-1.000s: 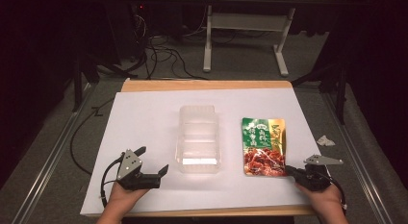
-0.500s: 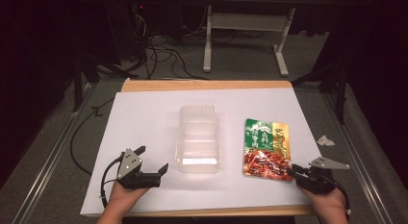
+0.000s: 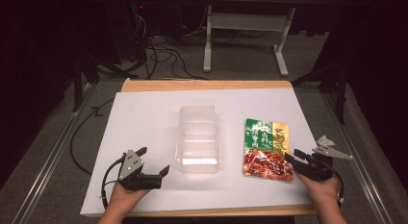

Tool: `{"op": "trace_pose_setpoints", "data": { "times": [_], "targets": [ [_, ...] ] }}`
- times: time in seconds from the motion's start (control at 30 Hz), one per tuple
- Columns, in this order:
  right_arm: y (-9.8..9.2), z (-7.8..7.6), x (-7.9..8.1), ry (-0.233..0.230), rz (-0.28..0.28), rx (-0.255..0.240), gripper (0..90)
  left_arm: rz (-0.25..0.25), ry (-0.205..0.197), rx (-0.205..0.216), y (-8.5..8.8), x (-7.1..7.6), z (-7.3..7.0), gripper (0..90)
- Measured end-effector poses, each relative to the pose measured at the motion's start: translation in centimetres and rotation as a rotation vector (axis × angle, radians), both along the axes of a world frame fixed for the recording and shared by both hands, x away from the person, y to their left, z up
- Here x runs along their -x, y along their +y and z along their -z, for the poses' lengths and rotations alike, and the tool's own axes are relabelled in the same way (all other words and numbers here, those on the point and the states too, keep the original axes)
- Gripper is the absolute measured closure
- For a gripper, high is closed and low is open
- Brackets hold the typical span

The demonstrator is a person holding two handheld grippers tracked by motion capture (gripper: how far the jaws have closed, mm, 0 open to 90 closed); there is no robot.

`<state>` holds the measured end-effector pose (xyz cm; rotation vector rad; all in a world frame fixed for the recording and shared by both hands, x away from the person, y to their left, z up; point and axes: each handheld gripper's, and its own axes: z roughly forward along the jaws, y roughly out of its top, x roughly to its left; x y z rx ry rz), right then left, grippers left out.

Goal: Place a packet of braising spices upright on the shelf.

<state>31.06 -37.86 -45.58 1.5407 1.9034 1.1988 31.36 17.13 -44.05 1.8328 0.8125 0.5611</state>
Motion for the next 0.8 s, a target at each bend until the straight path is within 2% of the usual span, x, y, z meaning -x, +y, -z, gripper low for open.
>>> {"op": "trace_pose_setpoints", "data": {
  "times": [0.1,0.23,0.4,0.57,0.8],
  "targets": [
    [0.1,0.2,-1.5,-0.005,0.014,-0.029,46.5,-0.004,-0.001,0.002,0.0,-0.1,0.0,1.7],
    [0.7,0.4,-3.1,-0.007,0.027,-0.021,42.1,-0.01,-0.001,0.0,0.1,-0.2,0.0,1.7],
    [1.5,0.1,-5.1,-0.033,0.029,-0.008,39.0,-0.005,0.01,-0.002,0.1,-0.3,0.2,1.7],
    [1.7,0.1,-7.1,-0.047,0.024,-0.019,37.8,-0.002,0.011,-0.003,0.0,-0.2,0.2,1.7],
    [0.1,1.1,-8.9,0.009,0.064,-0.083,37.4,-0.003,0.006,0.006,0.2,-0.2,0.1,1.9]
  ]
}}
